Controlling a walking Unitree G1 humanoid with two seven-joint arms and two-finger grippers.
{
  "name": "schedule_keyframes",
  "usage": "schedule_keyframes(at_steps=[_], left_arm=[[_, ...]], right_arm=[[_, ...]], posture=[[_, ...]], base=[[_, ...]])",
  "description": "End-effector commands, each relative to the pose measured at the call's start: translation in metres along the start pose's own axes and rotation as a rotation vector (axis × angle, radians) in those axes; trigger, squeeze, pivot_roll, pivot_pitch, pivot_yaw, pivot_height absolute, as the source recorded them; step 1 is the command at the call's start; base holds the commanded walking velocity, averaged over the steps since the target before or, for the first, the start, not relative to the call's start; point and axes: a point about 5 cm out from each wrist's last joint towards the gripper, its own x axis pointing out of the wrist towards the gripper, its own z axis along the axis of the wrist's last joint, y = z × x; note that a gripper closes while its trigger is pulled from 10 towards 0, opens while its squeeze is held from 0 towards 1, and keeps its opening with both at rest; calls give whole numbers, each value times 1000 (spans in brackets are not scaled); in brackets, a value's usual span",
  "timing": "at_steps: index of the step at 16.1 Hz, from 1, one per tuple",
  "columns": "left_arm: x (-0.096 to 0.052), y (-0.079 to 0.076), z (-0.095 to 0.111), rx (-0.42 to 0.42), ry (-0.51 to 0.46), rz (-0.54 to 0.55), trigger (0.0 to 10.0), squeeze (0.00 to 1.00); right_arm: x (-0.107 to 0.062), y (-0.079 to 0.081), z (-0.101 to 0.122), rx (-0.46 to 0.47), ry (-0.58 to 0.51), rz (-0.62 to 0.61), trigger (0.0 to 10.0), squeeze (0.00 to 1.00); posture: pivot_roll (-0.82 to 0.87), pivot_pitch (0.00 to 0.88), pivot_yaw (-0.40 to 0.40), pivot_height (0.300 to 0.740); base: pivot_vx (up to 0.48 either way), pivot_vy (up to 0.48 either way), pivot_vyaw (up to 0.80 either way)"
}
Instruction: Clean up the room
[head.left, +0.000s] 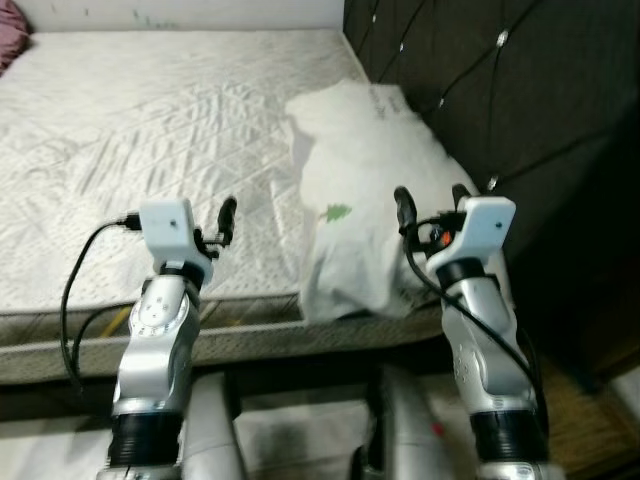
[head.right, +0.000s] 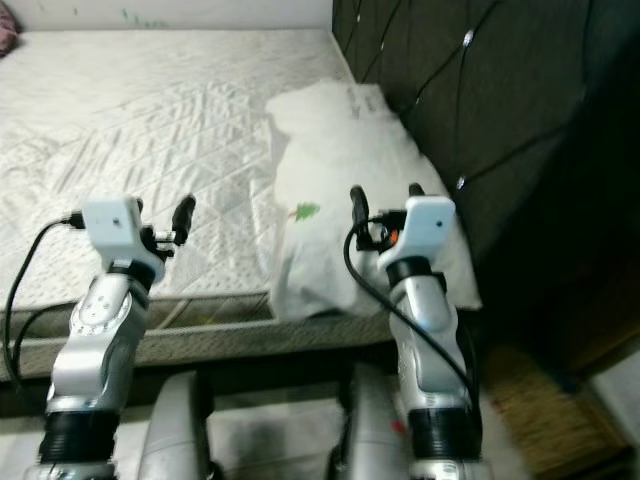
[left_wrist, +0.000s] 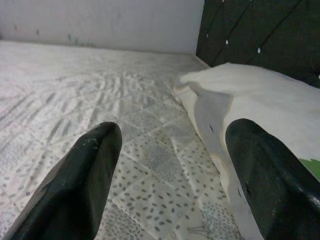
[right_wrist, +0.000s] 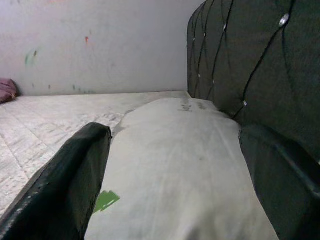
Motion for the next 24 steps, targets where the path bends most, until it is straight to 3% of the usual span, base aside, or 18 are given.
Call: schedule_keyframes(at_steps=[1,5,10,20,24], left_arm=[[-3,4,4,-4,-18,13,10000,0],[-16,16,-5,14,11,50,10000,0],[-11,14,-3,22,14,48,10000,0],[-10,13,-8,28,41,9,10000,0],[-7,9,-7,18,37,-8,10000,0]], right_arm=[[-3,0,3,-16,7,5,10000,0],[-10,0,-11,-8,82,-2,10000,0],[-5,-1,-12,3,97,-29,10000,0],[-20,-4,-22,25,145,-95,10000,0],[-17,-6,-21,27,150,-95,10000,0]], posture=[[-8,0,-54,632],[35,0,-84,682],[36,0,-78,740],[17,0,-63,740],[9,0,-68,740]], base=[[0,0,0],[0,0,0],[0,0,0],[0,0,0],[0,227,-717]])
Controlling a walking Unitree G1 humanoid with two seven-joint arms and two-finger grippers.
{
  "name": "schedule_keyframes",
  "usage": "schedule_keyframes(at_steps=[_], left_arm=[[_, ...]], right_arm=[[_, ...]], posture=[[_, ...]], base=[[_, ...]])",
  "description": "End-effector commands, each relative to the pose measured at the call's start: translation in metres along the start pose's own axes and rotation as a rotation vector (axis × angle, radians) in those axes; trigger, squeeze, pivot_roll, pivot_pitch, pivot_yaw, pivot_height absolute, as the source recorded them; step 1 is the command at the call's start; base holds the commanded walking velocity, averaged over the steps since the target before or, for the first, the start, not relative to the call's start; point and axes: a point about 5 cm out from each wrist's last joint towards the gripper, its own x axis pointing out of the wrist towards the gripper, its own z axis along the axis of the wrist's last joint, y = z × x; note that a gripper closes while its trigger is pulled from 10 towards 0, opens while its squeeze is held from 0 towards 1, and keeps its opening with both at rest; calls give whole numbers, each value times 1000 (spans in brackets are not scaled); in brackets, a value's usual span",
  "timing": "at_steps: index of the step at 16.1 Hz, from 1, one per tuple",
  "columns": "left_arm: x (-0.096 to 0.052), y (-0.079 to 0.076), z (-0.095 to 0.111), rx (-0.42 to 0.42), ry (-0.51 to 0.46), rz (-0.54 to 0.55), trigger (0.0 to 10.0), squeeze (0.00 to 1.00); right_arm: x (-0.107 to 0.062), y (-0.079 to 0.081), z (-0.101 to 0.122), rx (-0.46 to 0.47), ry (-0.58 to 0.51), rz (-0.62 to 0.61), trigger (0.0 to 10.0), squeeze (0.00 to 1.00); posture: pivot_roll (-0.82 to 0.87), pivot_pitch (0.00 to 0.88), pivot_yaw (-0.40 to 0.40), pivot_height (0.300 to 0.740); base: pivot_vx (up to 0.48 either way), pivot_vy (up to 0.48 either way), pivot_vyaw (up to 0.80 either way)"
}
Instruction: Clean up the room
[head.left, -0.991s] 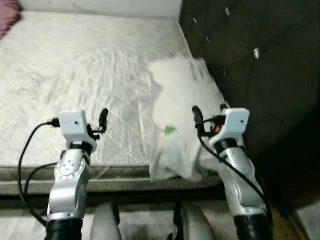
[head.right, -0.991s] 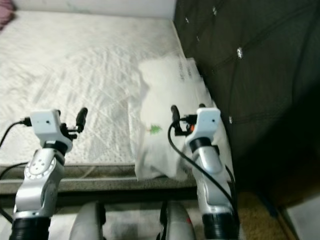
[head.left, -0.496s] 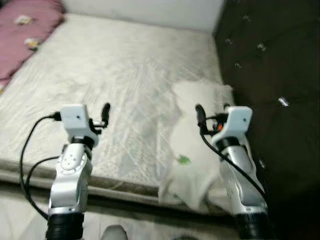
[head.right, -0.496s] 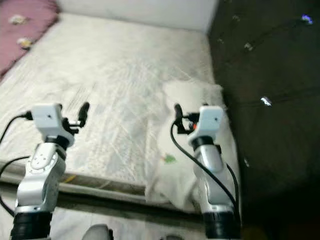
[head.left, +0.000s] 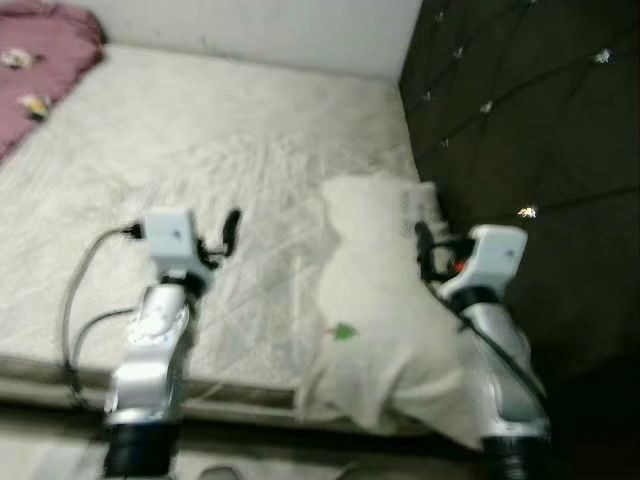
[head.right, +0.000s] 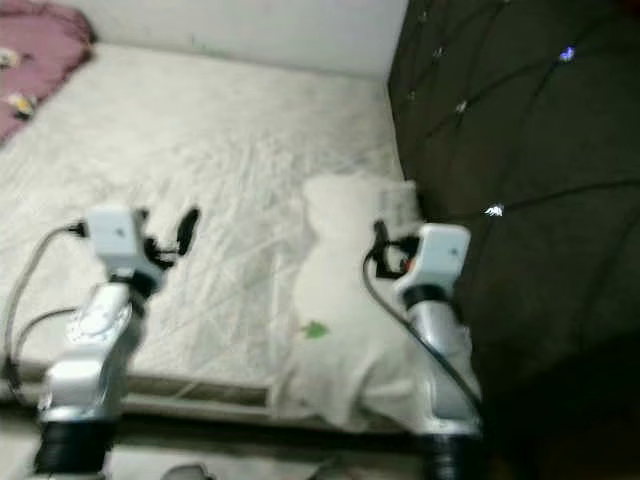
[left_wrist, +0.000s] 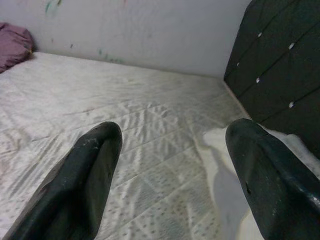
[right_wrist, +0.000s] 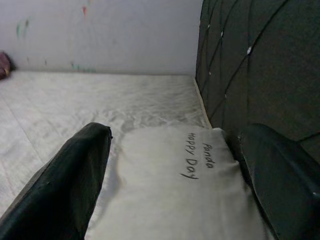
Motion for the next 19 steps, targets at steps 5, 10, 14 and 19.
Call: schedule_keyframes(at_steps=[5,10,14,19], left_arm=[[-1,1,-3,-18,15,12,10000,0],[0,-1,-2,-21,12,9,10000,0],[-1,-2,-3,-26,14,9,10000,0],[0,-2,-1,-26,7,13,10000,0]], right_arm=[[4,6,4,-9,-4,36,10000,0],[6,6,4,-18,-1,44,10000,0],[6,6,4,-19,3,45,10000,0],[7,7,3,-22,10,50,10000,0]], posture=[[12,0,-75,740],[9,0,-79,740],[9,0,-80,740],[13,0,-80,740]], base=[[0,463,-269],[0,480,0],[0,480,0],[0,480,0]])
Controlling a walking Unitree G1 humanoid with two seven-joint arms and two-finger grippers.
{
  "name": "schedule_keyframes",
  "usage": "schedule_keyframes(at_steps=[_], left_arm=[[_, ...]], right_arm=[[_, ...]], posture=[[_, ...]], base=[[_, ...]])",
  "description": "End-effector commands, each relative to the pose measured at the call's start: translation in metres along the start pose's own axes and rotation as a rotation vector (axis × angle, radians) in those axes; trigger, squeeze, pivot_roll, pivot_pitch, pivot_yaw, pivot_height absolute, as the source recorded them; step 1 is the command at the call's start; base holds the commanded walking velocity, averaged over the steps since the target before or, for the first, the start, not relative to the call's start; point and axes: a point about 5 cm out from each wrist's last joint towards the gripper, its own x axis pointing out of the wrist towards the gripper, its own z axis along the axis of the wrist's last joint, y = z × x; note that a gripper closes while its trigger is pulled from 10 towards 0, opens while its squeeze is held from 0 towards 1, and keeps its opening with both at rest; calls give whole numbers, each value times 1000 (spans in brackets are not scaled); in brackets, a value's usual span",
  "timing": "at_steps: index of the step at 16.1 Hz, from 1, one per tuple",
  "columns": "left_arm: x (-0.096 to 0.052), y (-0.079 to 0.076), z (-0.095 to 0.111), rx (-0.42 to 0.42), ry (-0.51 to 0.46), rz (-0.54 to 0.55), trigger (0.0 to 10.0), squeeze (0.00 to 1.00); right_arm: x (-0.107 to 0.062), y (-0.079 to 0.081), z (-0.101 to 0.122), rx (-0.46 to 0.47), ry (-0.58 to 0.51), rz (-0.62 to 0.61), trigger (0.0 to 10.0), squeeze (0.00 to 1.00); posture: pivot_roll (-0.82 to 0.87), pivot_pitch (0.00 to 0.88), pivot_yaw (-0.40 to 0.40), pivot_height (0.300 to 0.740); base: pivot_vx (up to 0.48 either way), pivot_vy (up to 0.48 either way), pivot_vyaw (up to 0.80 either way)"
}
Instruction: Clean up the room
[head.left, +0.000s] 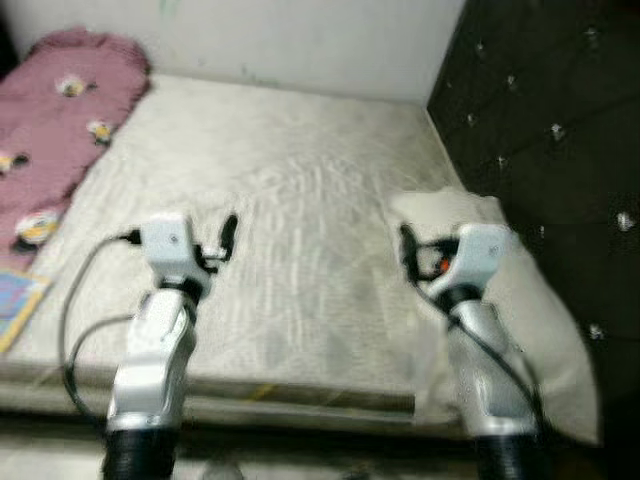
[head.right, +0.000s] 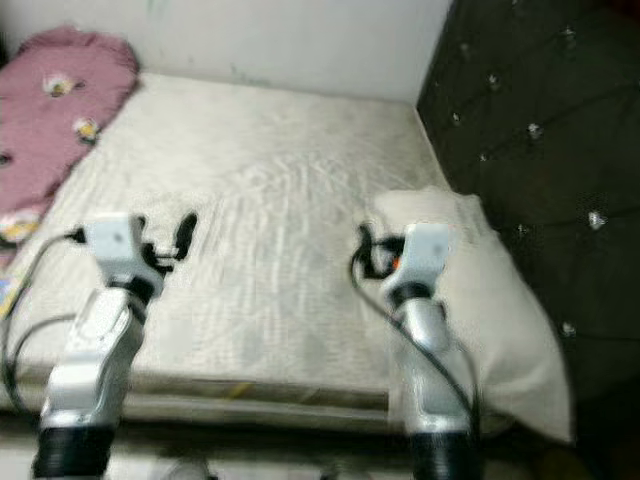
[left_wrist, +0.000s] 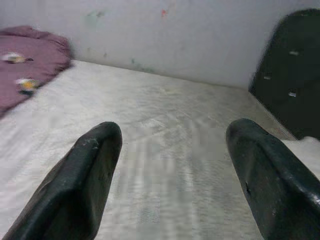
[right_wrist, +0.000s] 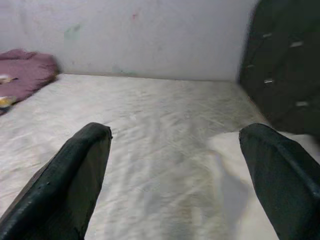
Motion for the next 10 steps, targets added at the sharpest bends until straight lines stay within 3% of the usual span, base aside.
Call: schedule_keyframes(at_steps=[1,3,5,10], left_arm=[[1,-3,3,-2,-8,-4,10000,0],[1,-4,3,-4,-6,-9,10000,0],[1,-5,3,-6,-5,-12,10000,0],[-2,-6,0,-5,2,-7,10000,0]], right_arm=[[1,-5,6,-13,-20,-13,10000,0],[1,-5,5,-12,-16,-15,10000,0],[1,-5,5,-12,-14,-15,10000,0],[2,-5,5,-14,-12,-9,10000,0]], posture=[[11,0,-80,740],[11,0,-80,740],[11,0,-80,740],[16,0,-85,740]], base=[[0,480,0],[0,480,0],[0,480,-613],[0,480,0]])
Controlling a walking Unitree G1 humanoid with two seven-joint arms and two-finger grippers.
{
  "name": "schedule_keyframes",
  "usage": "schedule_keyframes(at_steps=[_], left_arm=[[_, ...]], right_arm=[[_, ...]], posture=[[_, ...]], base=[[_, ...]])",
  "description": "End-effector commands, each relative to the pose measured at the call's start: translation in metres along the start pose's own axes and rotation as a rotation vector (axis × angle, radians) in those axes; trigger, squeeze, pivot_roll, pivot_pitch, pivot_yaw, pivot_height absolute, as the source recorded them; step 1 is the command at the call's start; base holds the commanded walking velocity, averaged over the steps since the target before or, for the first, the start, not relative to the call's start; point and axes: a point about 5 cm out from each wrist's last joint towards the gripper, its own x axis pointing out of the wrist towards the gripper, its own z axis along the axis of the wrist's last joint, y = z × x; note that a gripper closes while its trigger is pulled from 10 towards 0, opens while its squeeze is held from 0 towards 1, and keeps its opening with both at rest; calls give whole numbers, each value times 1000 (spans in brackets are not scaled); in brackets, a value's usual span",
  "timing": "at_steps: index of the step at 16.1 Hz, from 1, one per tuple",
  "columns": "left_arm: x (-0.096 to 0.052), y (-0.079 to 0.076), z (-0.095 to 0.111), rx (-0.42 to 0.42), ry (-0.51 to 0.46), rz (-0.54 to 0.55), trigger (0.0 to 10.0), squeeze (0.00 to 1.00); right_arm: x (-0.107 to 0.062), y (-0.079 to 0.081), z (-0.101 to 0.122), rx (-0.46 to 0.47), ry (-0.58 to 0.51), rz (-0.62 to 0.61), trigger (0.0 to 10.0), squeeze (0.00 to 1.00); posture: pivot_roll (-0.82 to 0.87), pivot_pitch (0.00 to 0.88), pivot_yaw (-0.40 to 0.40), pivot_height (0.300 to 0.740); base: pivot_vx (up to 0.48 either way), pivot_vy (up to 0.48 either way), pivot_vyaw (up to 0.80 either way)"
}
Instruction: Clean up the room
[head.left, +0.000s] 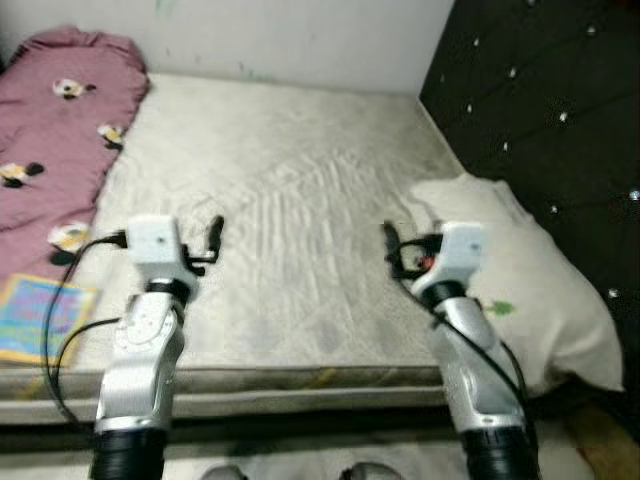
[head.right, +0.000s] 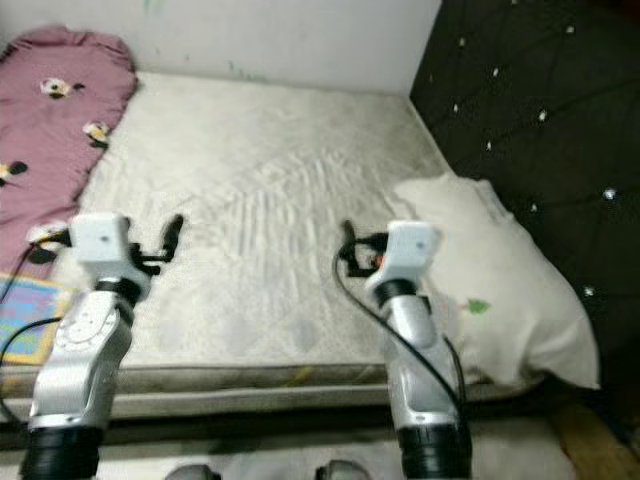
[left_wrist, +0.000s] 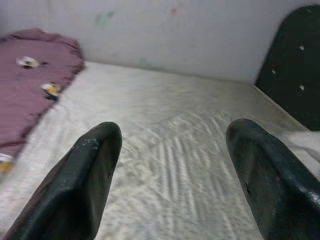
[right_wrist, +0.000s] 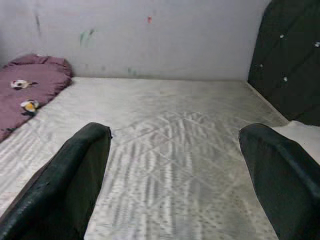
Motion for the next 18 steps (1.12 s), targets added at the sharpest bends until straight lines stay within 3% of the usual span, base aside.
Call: schedule_keyframes(at_steps=[1,15,18], left_arm=[[0,-9,0,-7,-1,-22,10000,0],[0,-7,4,-14,-37,-2,10000,0],[-1,-8,7,-7,-52,-18,10000,0]], right_arm=[[0,-10,3,-11,-8,-29,10000,0],[3,-8,3,-25,-4,-9,10000,0],[3,-9,3,-28,-4,-9,10000,0]], posture=[[16,0,-85,740],[24,0,-97,740],[23,0,-96,740]], base=[[0,480,0],[0,474,0],[0,0,0]])
